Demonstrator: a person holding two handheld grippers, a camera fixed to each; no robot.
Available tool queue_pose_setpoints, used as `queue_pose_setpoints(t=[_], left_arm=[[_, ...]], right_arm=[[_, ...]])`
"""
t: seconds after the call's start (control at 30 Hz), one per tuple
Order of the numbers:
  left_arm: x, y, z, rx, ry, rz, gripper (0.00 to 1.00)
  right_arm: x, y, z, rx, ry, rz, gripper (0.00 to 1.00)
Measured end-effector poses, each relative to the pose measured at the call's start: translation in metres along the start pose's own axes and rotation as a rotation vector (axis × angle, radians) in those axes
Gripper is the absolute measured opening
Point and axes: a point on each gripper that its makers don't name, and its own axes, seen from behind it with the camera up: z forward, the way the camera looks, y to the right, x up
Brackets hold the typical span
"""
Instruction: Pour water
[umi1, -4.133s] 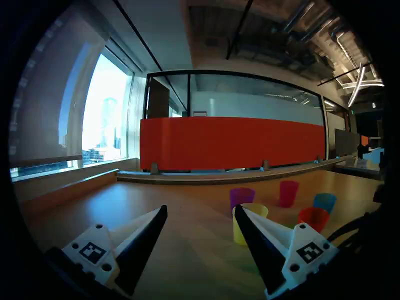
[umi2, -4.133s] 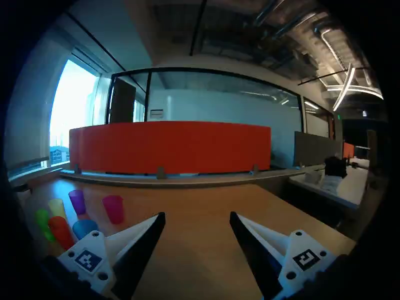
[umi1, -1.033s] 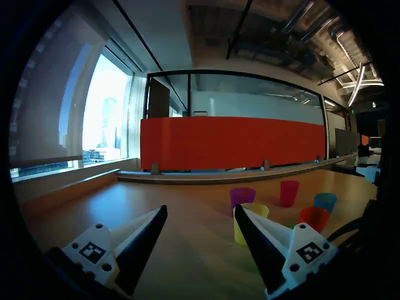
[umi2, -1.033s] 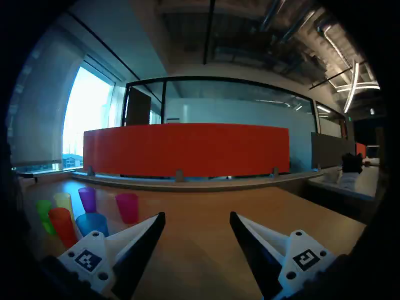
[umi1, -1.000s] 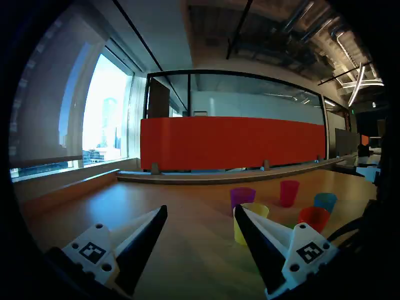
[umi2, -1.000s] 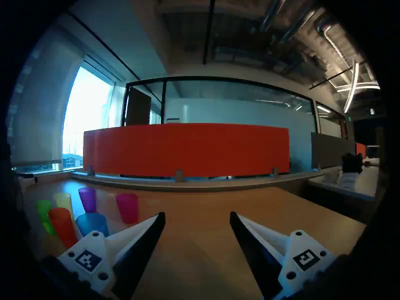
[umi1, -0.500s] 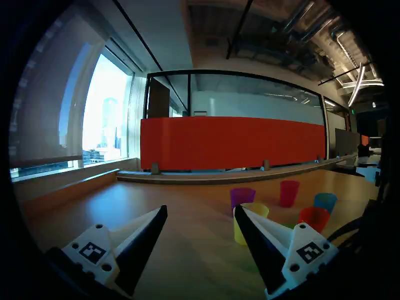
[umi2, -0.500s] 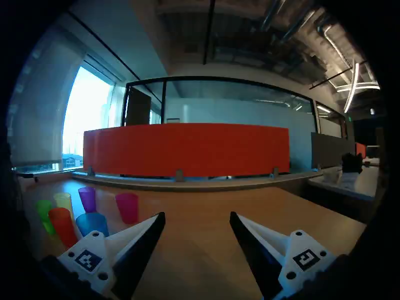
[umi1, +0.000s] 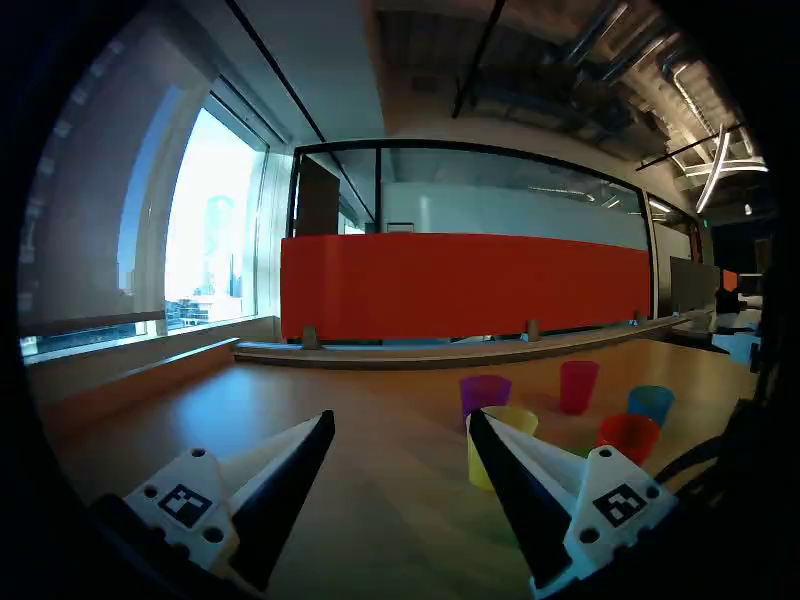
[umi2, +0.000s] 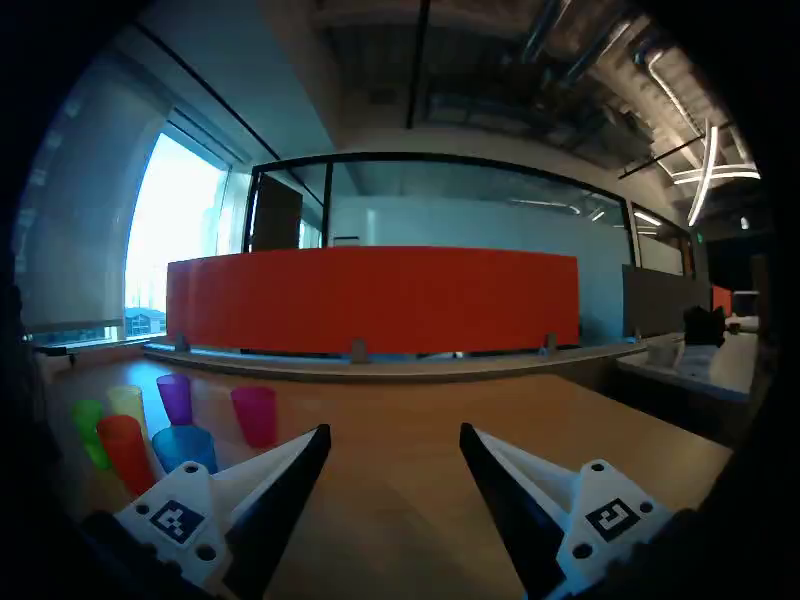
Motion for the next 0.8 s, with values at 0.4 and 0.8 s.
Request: queue_pose_setpoints(t=[0.4, 0.8], left_arm=[[0.0013, 0.0011, -0.0012, 0.0, 0.0, 0.0, 1.0], [-0.0008, 0.0016, -0.0009, 0.0, -0.001, -0.001, 1.0]], right_arm=[[0.0001, -0.0006, -0.0001, 0.0, 0.0, 0.0, 1.0], [0.0005, 0.0001, -0.0002, 0.0, 0.0, 0.0, 1.0]])
